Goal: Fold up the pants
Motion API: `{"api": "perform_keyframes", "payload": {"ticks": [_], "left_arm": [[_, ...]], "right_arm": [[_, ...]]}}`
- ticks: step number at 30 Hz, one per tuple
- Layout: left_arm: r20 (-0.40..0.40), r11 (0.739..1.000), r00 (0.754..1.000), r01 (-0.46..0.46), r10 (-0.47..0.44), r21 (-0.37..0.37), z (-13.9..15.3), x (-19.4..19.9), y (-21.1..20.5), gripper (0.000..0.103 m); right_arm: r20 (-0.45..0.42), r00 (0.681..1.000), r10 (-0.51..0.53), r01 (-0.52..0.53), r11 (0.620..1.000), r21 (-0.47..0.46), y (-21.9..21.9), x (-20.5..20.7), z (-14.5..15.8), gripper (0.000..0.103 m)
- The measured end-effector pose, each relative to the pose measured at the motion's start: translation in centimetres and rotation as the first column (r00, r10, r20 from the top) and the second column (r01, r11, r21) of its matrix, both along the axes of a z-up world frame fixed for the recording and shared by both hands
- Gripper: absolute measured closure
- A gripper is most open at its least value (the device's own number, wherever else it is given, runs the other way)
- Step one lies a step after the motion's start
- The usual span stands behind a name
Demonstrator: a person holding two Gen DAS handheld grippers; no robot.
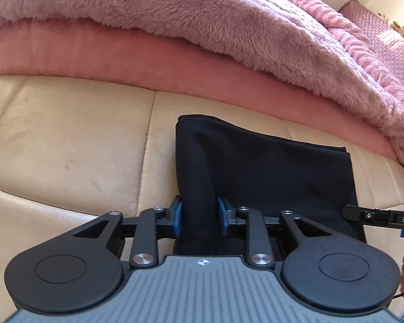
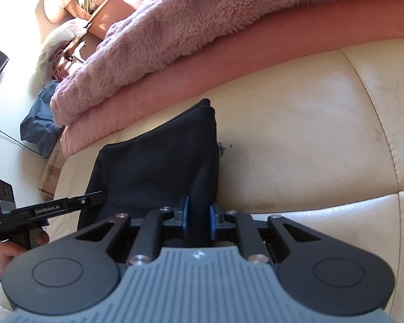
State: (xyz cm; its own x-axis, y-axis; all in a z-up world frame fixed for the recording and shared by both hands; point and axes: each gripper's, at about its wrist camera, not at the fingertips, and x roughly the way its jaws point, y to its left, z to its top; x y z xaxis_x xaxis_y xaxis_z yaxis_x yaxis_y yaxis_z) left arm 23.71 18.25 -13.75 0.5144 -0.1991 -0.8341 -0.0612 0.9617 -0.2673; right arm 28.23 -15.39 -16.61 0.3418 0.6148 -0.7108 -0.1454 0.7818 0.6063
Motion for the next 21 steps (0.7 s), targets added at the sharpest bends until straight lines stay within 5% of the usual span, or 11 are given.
{"api": "perform_keyframes", "payload": {"ticks": [2,4,8,13,17,21], "left_arm": [[0.009,0.999,1.000,-0.004,0.004,0.054,0.6,-0.3,-0.6,0.062],[0.039,0.990,0.999,-0.010,0.004,0.139,1.7,-1.0,-1.7,0.061],[0.161,0.956,0.987,-0.047,-0.001,0.289,4.8,-3.7,-4.2,0.056],[0.277,0.959,0.961,-0.062,-0.018,0.278,8.8,-8.0,-7.3,0.047],[0.355,0.944,0.935,-0.128,0.012,0.304,11.5,-11.3,-9.3,0.038],[0.451,0.935,0.891,-0.199,0.048,0.293,13.9,-14.6,-10.3,0.023]], "right_arm": [[0.010,1.000,0.001,-0.001,1.000,-0.026,0.4,0.0,0.3,0.086],[0.043,0.999,0.002,0.001,0.997,-0.071,0.9,-0.2,1.1,0.069],[0.136,0.991,0.006,0.013,0.991,-0.133,1.5,-1.9,3.7,0.052],[0.308,0.949,0.070,0.003,0.973,-0.231,3.2,-5.4,8.5,0.039],[0.461,0.882,0.095,0.044,0.959,-0.281,3.8,-9.8,12.7,0.021],[0.571,0.815,0.101,0.111,0.939,-0.324,4.1,-14.2,15.7,0.021]]}}
